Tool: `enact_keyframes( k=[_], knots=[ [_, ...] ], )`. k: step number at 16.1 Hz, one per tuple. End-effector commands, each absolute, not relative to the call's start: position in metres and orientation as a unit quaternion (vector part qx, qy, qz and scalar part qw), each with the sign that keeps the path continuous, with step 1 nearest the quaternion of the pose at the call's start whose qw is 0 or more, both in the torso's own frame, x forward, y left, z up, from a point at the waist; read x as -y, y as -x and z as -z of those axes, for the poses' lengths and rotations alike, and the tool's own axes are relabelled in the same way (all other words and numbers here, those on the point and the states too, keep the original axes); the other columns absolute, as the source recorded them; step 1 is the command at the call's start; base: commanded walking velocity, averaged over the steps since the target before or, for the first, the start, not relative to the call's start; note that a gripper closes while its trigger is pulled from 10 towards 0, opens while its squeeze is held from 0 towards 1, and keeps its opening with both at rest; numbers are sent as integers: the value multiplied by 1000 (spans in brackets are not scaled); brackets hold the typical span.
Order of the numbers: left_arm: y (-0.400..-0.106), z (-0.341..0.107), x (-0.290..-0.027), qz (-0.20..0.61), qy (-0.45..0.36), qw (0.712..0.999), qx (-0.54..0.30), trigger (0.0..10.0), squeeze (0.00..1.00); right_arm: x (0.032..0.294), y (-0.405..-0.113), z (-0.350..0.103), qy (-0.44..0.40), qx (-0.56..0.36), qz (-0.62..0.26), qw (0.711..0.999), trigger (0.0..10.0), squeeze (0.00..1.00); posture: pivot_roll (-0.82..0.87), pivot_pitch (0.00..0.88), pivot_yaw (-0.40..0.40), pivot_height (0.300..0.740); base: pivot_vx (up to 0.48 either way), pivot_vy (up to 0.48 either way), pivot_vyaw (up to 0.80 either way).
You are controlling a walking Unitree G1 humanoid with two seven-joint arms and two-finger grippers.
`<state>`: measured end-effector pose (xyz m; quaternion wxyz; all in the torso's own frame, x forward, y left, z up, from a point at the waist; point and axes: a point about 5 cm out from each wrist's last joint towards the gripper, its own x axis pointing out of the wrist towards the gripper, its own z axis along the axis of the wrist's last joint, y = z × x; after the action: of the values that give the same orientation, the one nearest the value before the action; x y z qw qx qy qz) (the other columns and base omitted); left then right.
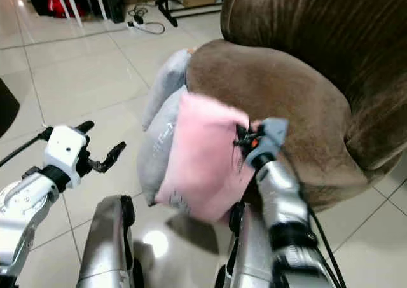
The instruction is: Move the pillow to the sofa from floor
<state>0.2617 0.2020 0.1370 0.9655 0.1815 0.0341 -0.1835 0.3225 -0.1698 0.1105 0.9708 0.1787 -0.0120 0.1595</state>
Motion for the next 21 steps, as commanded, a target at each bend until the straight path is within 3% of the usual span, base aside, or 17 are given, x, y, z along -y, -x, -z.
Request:
enact_keyframes(
  k=[1,3,4,6,8,13,21],
  knots=[
    [-261,-140,-199,186,-186,965,-25,10000,0,181,-324,-149,-201,91,-175,960,0,0,-15,0,-28,460,0,0,0],
    [-259,-143,-199,186,-186,965,-19,10000,0,202,-320,-191,-223,164,-156,948,0,0,-20,0,-18,460,0,0,0],
    [-259,-146,-199,185,-187,965,-13,10000,0,221,-325,-230,-212,209,-109,949,10000,0,-20,0,-18,460,0,0,0],
    [-260,-157,-200,169,-185,968,9,10000,0,233,-327,-290,-162,265,-62,948,10000,0,-44,0,-3,460,0,0,0],
    [-260,-165,-201,152,-186,971,21,10000,0,225,-330,-292,-134,242,-39,960,10000,0,-46,0,-6,470,0,0,0],
    [-256,-176,-207,96,-174,980,25,10000,0,170,-326,-218,-40,86,12,995,10000,0,-21,0,-9,525,0,0,0],
    [-249,-154,-198,88,-170,981,-16,10000,0,139,-313,-170,-58,-21,5,998,10000,0,-27,0,-16,600,0,0,0]
  ],
)
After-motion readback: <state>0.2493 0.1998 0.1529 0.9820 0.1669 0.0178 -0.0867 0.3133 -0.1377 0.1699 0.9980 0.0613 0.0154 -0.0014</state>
